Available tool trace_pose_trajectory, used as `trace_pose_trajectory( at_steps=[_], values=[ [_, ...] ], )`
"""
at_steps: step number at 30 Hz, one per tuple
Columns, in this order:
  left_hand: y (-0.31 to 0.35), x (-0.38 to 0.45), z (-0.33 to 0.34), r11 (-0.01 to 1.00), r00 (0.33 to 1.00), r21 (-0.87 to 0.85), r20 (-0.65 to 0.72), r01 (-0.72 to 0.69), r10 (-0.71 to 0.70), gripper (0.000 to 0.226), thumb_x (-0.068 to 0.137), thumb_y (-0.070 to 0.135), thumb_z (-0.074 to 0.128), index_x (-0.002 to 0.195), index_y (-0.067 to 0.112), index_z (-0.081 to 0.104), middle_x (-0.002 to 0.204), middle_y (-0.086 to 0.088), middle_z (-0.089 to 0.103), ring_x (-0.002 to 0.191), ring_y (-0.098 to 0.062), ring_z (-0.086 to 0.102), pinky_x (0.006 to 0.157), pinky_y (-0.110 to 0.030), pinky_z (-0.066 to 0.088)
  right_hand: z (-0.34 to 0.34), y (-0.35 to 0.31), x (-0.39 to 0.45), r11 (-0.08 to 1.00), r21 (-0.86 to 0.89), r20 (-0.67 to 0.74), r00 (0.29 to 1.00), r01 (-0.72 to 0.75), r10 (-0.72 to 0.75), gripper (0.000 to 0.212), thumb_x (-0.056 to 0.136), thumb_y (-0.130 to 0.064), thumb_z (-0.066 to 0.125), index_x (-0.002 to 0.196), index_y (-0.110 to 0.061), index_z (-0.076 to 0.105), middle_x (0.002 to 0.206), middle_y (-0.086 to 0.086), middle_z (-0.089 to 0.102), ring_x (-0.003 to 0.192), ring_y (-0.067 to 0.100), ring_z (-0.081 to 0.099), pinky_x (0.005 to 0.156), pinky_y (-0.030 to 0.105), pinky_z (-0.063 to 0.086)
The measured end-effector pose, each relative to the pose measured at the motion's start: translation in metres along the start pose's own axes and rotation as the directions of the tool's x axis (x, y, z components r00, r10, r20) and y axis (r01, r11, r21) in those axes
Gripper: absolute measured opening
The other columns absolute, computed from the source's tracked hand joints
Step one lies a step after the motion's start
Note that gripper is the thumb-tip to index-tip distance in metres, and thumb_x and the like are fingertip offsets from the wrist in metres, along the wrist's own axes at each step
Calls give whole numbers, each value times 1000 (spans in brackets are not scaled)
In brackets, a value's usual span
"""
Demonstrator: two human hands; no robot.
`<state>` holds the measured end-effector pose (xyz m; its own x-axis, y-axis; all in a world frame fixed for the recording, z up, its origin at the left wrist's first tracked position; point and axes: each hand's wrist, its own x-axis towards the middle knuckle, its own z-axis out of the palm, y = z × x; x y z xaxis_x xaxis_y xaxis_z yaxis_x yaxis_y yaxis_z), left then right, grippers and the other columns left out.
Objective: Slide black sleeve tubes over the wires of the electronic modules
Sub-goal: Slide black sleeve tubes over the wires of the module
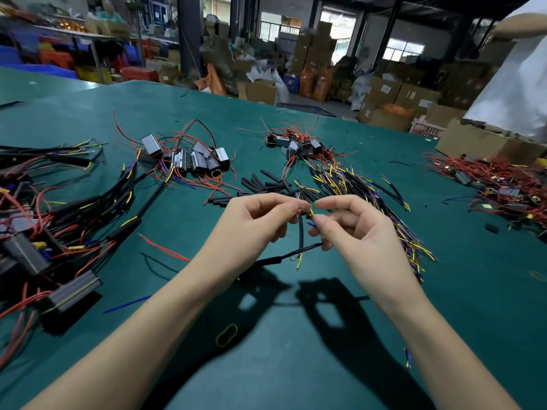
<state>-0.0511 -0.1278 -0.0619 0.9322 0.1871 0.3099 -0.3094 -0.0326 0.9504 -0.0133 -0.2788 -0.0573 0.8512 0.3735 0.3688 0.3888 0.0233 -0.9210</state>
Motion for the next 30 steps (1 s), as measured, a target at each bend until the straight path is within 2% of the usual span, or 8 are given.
trace_pose_trajectory(
  at_steps=[5, 13, 19, 22, 25, 28, 30],
  values=[
    [-3, 0, 1, 1000, 1000, -10, 18, 16, -16, 14, 90, 5, 58, 85, 13, 69, 68, 2, 65, 56, -6, 49, 55, -15, 40, 0, 0, 0, 997, 81, 16, 1000, 3, -5, 16, 87, 1, 61, 100, -6, 57, 63, -2, 67, 62, 4, 63, 59, 13, 46],
    [-3, 1, -1, 999, 999, -12, 9, 33, -33, 22, 89, -3, 55, 76, 11, 67, 59, 5, 60, 52, -5, 46, 53, -14, 39, 1, 5, -1, 1000, 26, 49, 999, 4, -6, 14, 88, 2, 60, 100, -6, 59, 69, 8, 67, 57, 4, 57, 57, 12, 44],
    [-2, 0, -1, 1000, 999, 26, 36, 16, -17, 11, 88, 13, 63, 77, 13, 66, 59, 10, 58, 54, -3, 46, 56, -12, 40, 1, 5, -1, 999, -27, 27, 999, 39, -38, 10, 89, 1, 60, 94, -4, 67, 69, 1, 67, 60, 1, 60, 60, 11, 43],
    [0, -1, -2, 998, 1000, 62, 16, -8, 7, 13, 87, 17, 64, 75, 12, 65, 59, 8, 56, 53, -3, 43, 56, -14, 37, 2, 4, -1, 996, -66, 32, 998, 52, -50, 12, 89, 0, 61, 90, -9, 69, 68, -3, 68, 57, -1, 57, 60, 11, 43],
    [2, -2, -2, 994, 1000, 107, 0, -9, 9, 18, 88, 20, 64, 71, 12, 65, 57, 4, 49, 55, -7, 38, 55, -22, 32, 3, 2, -2, 995, -81, 37, 998, 56, -53, 12, 88, -3, 64, 87, -13, 71, 68, -4, 69, 64, 4, 60, 61, 15, 45],
    [3, -2, -3, 992, 1000, 124, 1, 23, -24, 23, 88, 23, 64, 67, 13, 64, 58, -2, 44, 59, -15, 36, 56, -28, 28, 4, 2, -3, 985, -143, 29, 996, 93, -89, 13, 86, -7, 67, 82, -18, 71, 70, -4, 70, 68, 13, 62, 62, 29, 48],
    [2, -2, -3, 990, 999, 131, 2, 53, -53, 25, 87, 24, 64, 64, 15, 62, 56, -1, 44, 56, -14, 35, 53, -25, 28, 4, 3, -5, 961, -233, 20, 988, 152, -152, 10, 85, -11, 69, 80, -20, 70, 70, -2, 69, 67, 19, 60, 64, 36, 47]
  ],
)
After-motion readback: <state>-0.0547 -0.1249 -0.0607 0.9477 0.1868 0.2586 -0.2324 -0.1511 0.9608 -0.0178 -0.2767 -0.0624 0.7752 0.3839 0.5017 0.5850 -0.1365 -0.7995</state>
